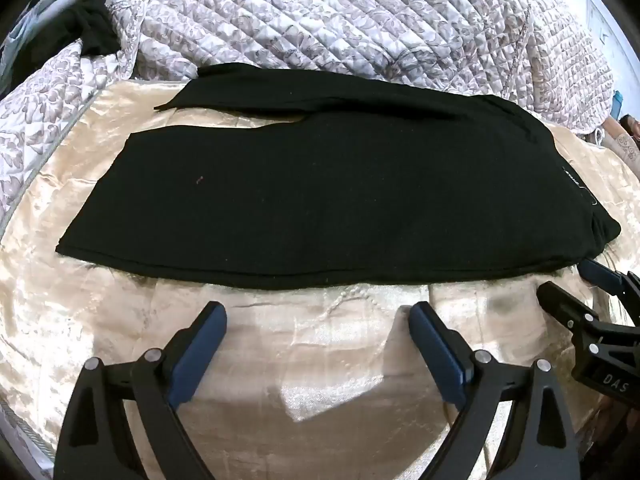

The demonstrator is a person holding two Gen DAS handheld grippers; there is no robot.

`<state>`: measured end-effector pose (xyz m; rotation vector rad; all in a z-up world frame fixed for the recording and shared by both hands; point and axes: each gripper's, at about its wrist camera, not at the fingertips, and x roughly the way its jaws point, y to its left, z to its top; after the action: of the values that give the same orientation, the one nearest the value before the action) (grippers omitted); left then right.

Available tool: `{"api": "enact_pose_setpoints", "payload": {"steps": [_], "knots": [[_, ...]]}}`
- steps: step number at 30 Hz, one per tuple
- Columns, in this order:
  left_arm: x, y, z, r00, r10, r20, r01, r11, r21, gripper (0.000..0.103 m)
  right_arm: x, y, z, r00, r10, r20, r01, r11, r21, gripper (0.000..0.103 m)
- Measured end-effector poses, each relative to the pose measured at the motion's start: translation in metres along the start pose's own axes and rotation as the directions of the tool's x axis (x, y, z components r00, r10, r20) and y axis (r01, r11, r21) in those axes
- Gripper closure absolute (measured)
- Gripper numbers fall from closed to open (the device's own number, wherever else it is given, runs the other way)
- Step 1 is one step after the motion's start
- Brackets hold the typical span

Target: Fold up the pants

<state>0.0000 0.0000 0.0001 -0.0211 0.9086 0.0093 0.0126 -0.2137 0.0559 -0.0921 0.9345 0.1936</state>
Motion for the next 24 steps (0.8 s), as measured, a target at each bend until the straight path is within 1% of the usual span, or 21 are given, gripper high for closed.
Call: {"api": "enact_pose_setpoints", "payload": {"steps": [24], "knots": [[-0.0002,0.0004,-0.0002,1.0,-0.002,-0.002,0.002,1.0,0.0,0.007,-0.0003,0.0002,-0.0003,1.0,-0.001,0.001,0.001,1.0,0.0,0.017]]}}
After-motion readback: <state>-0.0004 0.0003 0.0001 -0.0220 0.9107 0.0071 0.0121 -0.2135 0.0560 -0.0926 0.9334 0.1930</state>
